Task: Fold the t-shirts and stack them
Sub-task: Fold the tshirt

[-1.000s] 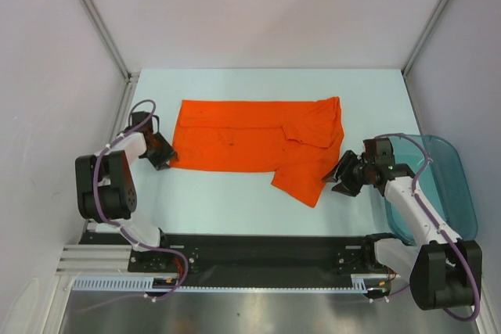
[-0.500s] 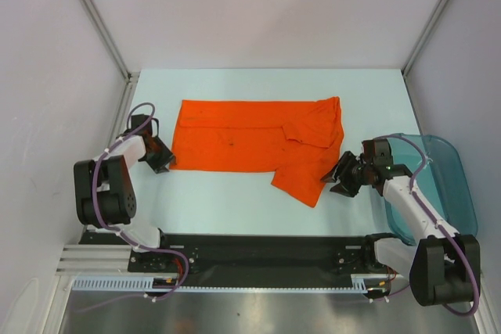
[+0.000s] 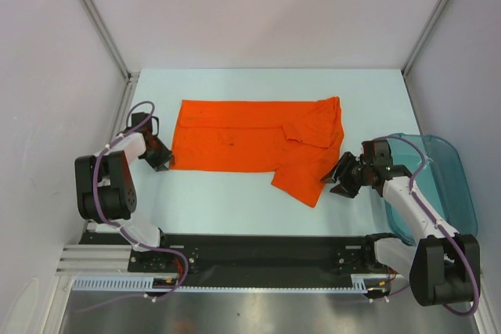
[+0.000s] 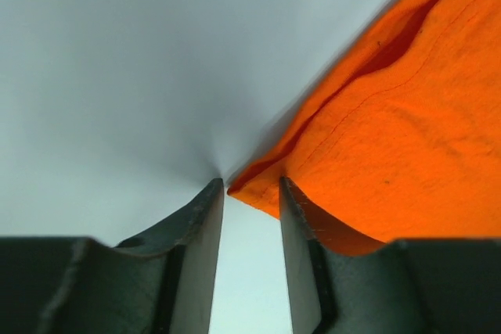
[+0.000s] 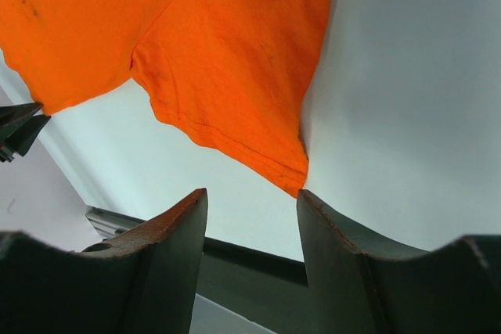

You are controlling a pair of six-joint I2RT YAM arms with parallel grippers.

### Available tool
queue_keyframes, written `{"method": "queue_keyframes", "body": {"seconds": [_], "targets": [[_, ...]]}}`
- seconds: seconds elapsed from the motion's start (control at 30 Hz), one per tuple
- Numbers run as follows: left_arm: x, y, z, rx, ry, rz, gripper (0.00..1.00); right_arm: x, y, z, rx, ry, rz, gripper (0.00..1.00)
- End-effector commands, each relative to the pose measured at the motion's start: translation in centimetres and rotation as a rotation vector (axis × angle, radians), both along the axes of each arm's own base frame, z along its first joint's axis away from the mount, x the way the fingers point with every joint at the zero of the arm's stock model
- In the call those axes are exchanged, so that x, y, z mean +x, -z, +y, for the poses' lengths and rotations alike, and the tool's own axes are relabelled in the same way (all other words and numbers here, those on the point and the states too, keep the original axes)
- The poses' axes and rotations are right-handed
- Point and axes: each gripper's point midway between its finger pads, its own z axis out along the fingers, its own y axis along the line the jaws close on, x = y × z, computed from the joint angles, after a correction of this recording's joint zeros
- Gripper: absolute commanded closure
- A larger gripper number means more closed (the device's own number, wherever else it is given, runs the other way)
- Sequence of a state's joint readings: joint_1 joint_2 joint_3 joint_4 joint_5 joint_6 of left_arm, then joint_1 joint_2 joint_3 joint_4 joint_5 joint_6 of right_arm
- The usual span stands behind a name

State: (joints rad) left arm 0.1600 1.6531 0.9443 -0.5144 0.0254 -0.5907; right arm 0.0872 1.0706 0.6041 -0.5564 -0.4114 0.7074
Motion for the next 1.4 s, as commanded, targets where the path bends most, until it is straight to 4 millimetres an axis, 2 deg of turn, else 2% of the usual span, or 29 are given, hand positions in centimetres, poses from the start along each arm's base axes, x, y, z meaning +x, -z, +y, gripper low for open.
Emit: {"method": "queue_keyframes", "body": {"seconds": [0.0, 0.1, 0.33, 0.47, 0.57, 0.8, 0.83, 0.97, 1.2, 1.37], "targets": [[0.1, 0.5, 0.8, 0.022, 0.012, 0.012, 0.64, 0.2, -0.1, -0.1, 0.001, 0.02, 0.001, 0.45], [0.1, 0.7, 0.6, 0.0, 0.024, 0.009, 0.74, 0.0, 0.3, -0.3, -0.012, 0.028, 0.012, 0.45], [-0.5, 0.9, -0.1, -0.032, 0.023, 0.003, 0.78, -0.2, 1.6, -0.1, -0.012, 0.02, 0.045, 0.42], [-0.5, 1.1, -0.4, -0.049, 0.033, 0.006, 0.93, -0.3, 2.3, 0.4, -0.018, 0.009, 0.064, 0.42], [-0.1, 0.8, -0.8, -0.065, 0.048, -0.005, 1.0, -0.2, 2.7, 0.8, -0.018, 0.009, 0.071, 0.42], [0.7, -0.3, -0.9, -0.072, 0.064, -0.039, 1.0, -1.3, 4.7, 1.5, -0.025, 0.011, 0.102, 0.47], [0.8, -0.5, -0.9, -0.077, 0.065, -0.044, 1.0, -1.2, 4.8, 1.8, -0.012, 0.013, 0.095, 0.51], [0.8, -0.7, -1.1, -0.084, 0.073, -0.049, 1.0, -2.1, 5.4, 3.2, 0.019, -0.003, 0.131, 0.53], [0.9, -0.7, -1.2, -0.097, 0.067, -0.058, 1.0, -3.7, 6.7, 3.3, 0.084, 0.098, 0.167, 0.52], [0.8, -0.5, -1.4, -0.106, 0.067, -0.056, 1.0, -4.0, 7.4, 3.1, 0.082, 0.136, 0.192, 0.59]]}}
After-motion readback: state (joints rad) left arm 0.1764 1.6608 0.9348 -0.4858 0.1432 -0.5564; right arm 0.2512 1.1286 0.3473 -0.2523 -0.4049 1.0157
